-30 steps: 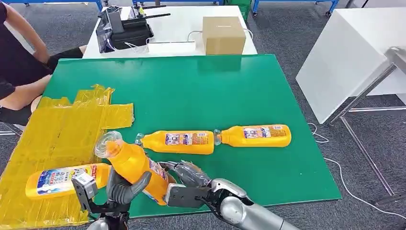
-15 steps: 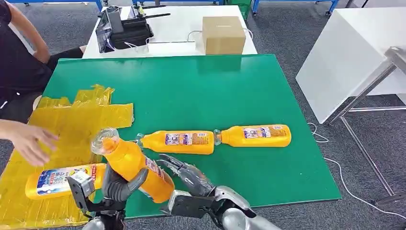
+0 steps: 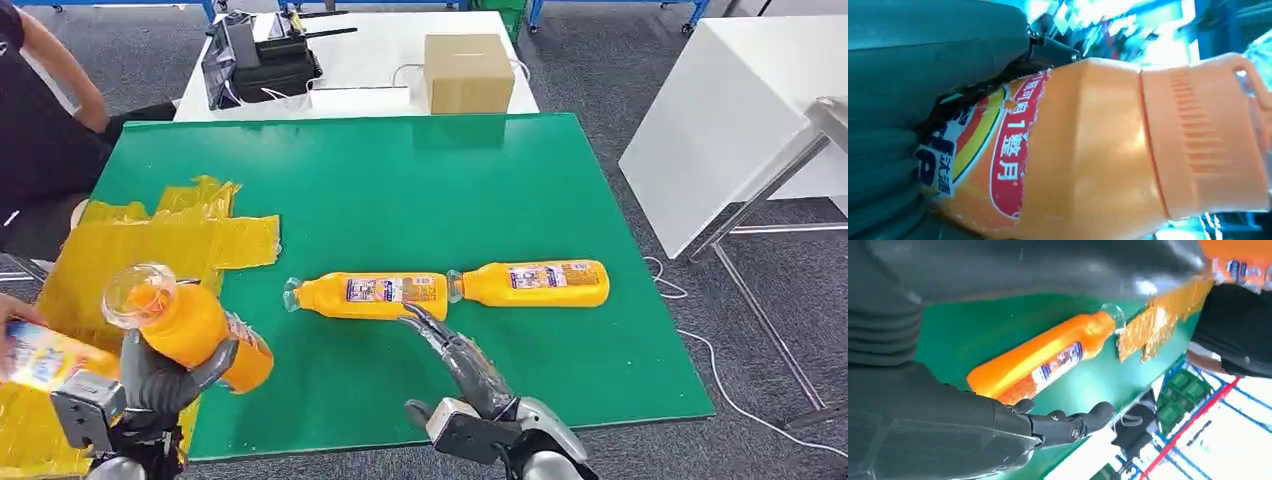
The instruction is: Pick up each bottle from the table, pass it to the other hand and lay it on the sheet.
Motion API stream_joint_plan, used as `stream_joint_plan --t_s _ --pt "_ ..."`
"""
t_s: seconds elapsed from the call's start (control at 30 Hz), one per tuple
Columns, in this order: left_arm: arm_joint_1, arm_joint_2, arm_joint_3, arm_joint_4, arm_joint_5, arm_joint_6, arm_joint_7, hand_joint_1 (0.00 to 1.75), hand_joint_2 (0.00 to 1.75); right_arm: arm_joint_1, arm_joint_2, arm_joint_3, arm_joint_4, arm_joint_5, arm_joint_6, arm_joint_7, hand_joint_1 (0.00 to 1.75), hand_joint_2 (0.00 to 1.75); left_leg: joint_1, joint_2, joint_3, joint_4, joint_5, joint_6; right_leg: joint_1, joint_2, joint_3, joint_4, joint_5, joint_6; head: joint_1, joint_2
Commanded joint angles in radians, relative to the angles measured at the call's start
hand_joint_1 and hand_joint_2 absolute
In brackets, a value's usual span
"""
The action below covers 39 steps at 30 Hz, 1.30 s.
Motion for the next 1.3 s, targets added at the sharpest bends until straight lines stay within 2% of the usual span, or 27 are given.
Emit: stream_joint_plan --t_s 0.03,0.17,0.23,0.37,0.57,0.6,0.8,0.93,1.1,1.13,1.3 --pt "-0.117 0.151 0.205 -0.092 -0.354 0.059 0.082 1.75 1.75 0.104 -0.020 -0.146 -0.093 0.002 0.026 -0.036 0.00 0.00 0.000 -0.004 0.001 0.000 -0.001 -0.002 -0.001 -0.003 0.000 0.002 -0.002 -0.001 -0.001 0.000" --pt "-0.148 0.187 0.130 -0.056 -0.721 0.101 0.182 1.75 1.75 0.079 -0.012 -0.139 -0.062 0.005 0.041 -0.040 0.00 0.00 -0.001 -0.004 0.002 0.000 0.000 -0.001 -0.001 -0.003 0.001 0.004 -0.003 -0.002 0.000 0.000" --pt "-0.147 0.232 0.063 -0.017 -0.892 0.109 0.244 1.75 1.75 0.061 -0.008 -0.134 -0.050 0.000 0.051 -0.037 0.00 0.00 -0.001 -0.002 0.002 -0.001 0.000 -0.001 -0.001 -0.002 0.001 0.002 -0.001 -0.001 0.000 0.000" --pt "-0.124 0.294 -0.003 0.073 -1.094 0.125 0.327 1.75 1.75 0.041 -0.007 -0.133 -0.038 -0.013 0.067 -0.025 0.00 0.00 -0.001 -0.001 0.003 -0.002 0.001 -0.002 -0.001 0.000 0.001 0.002 -0.001 -0.002 0.000 0.000" --pt "-0.123 0.295 -0.003 0.084 -1.097 0.133 0.328 1.75 1.75 0.039 -0.007 -0.133 -0.037 -0.013 0.067 -0.025 0.00 0.00 -0.002 -0.002 0.005 -0.002 0.000 -0.002 -0.002 -0.001 0.002 0.003 -0.002 -0.002 0.000 0.000" --pt "-0.122 0.320 -0.013 0.110 -1.246 0.134 0.371 1.75 1.75 0.021 -0.012 -0.122 -0.026 -0.020 0.078 -0.023 0.00 0.00 -0.002 -0.002 0.004 -0.002 0.001 -0.002 -0.002 -0.001 0.002 0.002 -0.002 -0.002 0.000 0.000" --pt "-0.192 0.343 -0.118 0.452 -1.407 0.135 0.406 1.75 1.75 -0.062 0.005 -0.087 0.027 -0.039 0.107 -0.016 0.00 0.00 -0.002 0.000 0.005 -0.004 0.002 -0.002 -0.003 0.000 0.002 0.001 0.000 -0.002 0.000 0.000" --pt "-0.207 0.330 -0.132 0.538 -1.390 0.144 0.408 1.75 1.75 -0.064 0.003 -0.084 0.025 -0.040 0.107 -0.011 0.00 0.00 -0.002 -0.001 0.005 -0.004 0.003 -0.003 -0.002 -0.001 0.002 0.001 -0.001 -0.002 0.000 0.000" --pt "-0.209 0.337 -0.116 0.533 -1.331 0.141 0.384 1.75 1.75 -0.059 -0.003 -0.089 0.024 -0.039 0.106 -0.006 0.00 0.00 -0.001 -0.001 0.004 -0.002 0.002 -0.004 -0.001 -0.001 0.002 0.002 -0.002 -0.002 0.000 0.000" --pt "-0.212 0.339 -0.113 0.533 -1.324 0.134 0.380 1.31 1.75 -0.058 -0.003 -0.090 0.023 -0.039 0.105 -0.006 0.00 0.00 -0.001 -0.001 0.003 -0.002 0.002 -0.004 -0.001 0.000 0.001 0.002 -0.001 -0.002 0.000 0.000" --pt "-0.212 0.339 -0.113 0.533 -1.324 0.134 0.380 1.31 1.75 -0.058 -0.003 -0.090 0.023 -0.039 0.105 -0.006 0.00 0.00 -0.001 -0.001 0.000 -0.001 0.002 -0.004 -0.001 0.000 -0.001 0.002 -0.001 -0.002 0.000 0.000"
